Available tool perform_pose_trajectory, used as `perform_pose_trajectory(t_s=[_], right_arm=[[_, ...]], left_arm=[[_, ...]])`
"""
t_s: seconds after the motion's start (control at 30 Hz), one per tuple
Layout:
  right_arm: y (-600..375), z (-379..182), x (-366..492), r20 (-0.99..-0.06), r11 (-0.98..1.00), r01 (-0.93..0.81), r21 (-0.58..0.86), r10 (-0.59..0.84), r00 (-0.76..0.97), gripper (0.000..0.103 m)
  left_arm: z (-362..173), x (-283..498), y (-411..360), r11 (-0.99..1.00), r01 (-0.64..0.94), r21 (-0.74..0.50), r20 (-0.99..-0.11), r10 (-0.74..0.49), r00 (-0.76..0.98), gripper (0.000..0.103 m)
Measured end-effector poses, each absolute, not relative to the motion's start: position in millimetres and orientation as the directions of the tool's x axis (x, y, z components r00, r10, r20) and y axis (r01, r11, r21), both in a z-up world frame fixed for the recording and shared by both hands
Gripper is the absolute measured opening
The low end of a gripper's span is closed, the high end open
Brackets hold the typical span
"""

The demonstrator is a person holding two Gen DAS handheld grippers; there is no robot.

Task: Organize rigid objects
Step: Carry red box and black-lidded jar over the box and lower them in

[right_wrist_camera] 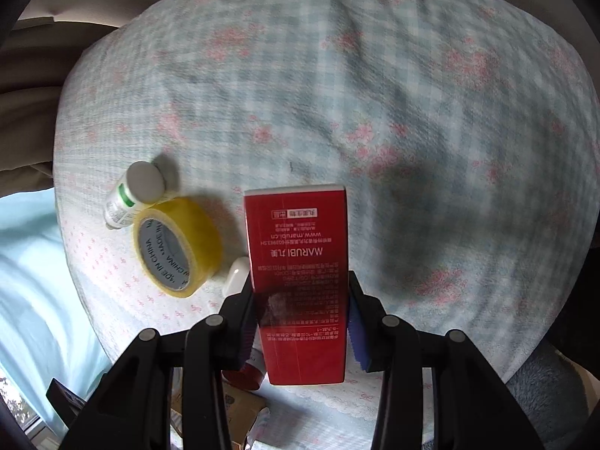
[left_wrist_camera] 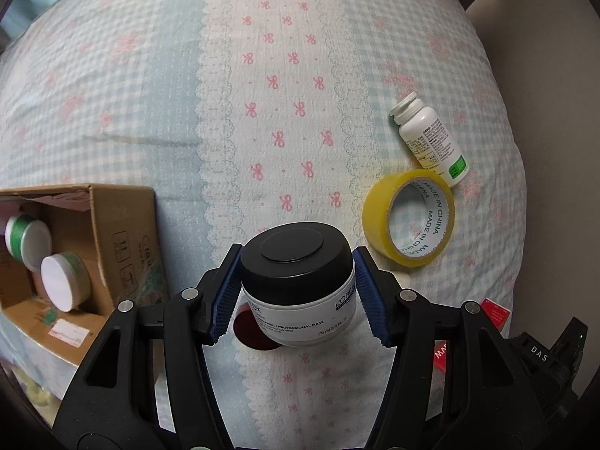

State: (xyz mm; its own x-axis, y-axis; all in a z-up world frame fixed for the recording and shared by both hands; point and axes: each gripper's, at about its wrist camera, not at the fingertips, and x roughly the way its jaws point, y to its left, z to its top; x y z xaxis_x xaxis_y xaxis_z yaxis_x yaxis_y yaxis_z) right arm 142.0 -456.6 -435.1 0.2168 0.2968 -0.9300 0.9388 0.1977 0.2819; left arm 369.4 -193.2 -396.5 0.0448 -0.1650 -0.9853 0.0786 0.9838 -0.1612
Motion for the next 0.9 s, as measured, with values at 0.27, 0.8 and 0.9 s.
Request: perform_pose_trajectory(t_s=[0.27,0.8,0.9], right_arm=[[-449,-350,121,-0.914,0.301,0.871,0.389,0.246,0.323,0.038],[-320,-240,135,-0.87,0.613,0.631,0.475,0.217,0.444,0.038],[-289,-223,140,-0.855,0.66,0.569,0.49,0.237,0.462,0.038]], left_arm=[[-322,336,-136,0.974,0.081,-0.211,-0.962,-0.222,0.162,0.055],[-217,256,3,0.958,0.098,-0.268,-0.901,-0.285,0.326,0.055],[-207,242,36,0.959,0.086,-0.269,-0.896,-0.282,0.344,0.055]])
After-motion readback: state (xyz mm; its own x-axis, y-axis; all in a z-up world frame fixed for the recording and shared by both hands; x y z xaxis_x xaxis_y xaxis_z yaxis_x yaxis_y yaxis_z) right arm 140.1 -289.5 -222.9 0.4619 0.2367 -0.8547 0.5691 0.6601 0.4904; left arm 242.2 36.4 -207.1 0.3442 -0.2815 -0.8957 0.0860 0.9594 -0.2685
